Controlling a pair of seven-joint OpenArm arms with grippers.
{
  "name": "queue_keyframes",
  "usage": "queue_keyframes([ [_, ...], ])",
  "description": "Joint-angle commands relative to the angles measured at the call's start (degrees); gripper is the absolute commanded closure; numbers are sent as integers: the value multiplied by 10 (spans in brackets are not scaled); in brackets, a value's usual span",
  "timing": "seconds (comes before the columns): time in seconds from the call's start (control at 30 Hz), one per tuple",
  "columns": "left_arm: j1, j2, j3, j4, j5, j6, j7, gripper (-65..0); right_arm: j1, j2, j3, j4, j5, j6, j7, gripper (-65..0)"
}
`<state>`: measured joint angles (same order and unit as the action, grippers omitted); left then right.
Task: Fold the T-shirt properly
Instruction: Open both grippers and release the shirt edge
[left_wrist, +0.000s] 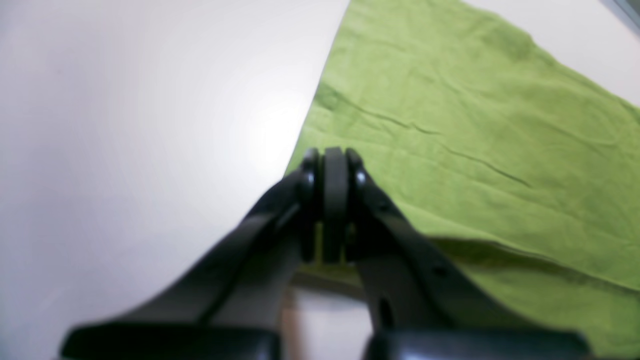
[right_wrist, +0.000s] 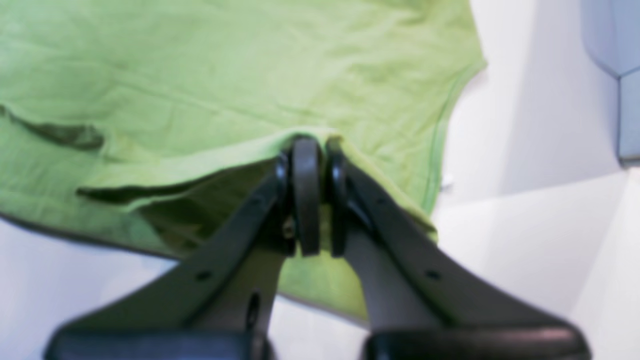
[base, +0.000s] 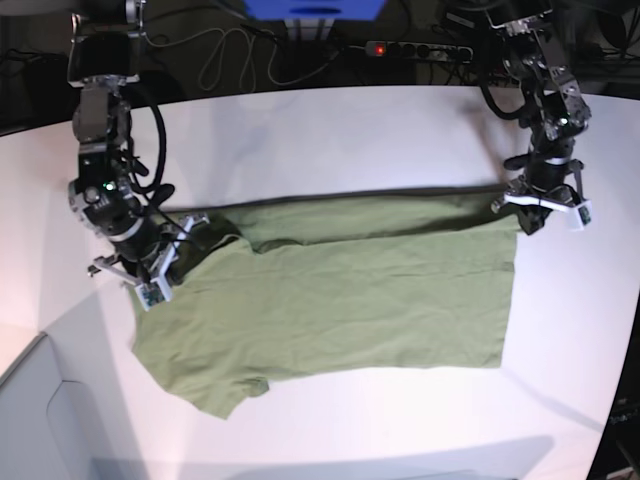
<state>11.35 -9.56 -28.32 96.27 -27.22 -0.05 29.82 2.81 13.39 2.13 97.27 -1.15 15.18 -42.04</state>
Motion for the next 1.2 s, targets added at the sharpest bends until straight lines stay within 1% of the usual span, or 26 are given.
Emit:
queue_keyframes([
  [0.0, -7, -6, -1, 3, -2, -1, -14, 0, 11, 4, -8, 9, 6, 10, 15, -1],
  [0.2, -15, -7, -1, -20, -6, -1, -14, 0, 11, 4, -15, 9, 6, 10, 15, -1],
  [0.57, -26, -7, -1, -19, -8, -1, -14, 0, 23, 8, -12, -7, 5, 10, 11, -2],
  [0.63, -26, -7, -1, -16, -6, 0, 0, 0, 23, 8, -12, -8, 5, 10, 9, -7],
  [0.67, -28, -8, -2, -17, -8, 0, 13, -27, 23, 8, -12, -8, 5, 10, 9, -21],
  [0.7, -31, -8, -3, -16, -8, 0, 25, -72, 23, 8, -12, -8, 5, 10, 9, -48],
  [0.73, -37, -8, -5, -15, -8, 0, 33, -123, 22, 8, -12, -8, 5, 18, 9, -81],
  [0.8, -37, -8, -5, -12, -8, 0, 33, -209, 21, 8, -12, -6, 5, 41, 9, -159],
  [0.87, -38, -7, -5, -11, -8, 0, 34, -271, 21, 8, -11, -6, 5, 49, 9, -247],
  [0.9, -38, -7, -5, -11, -8, 0, 34, -287, 20, 8, -11, -5, 5, 49, 12, -282],
  [0.97, -38, -8, -5, -3, -8, 0, 34, -292, 19, 8, -8, -5, 5, 49, 14, -323],
  [1.07, -31, -5, -6, 29, -9, 0, 39, -292, 17, 6, 20, -5, 5, 49, 14, -334],
  [1.17, -5, -2, -6, 43, -9, 0, 36, -293, 5, 5, 41, -4, 6, 49, 15, -334],
])
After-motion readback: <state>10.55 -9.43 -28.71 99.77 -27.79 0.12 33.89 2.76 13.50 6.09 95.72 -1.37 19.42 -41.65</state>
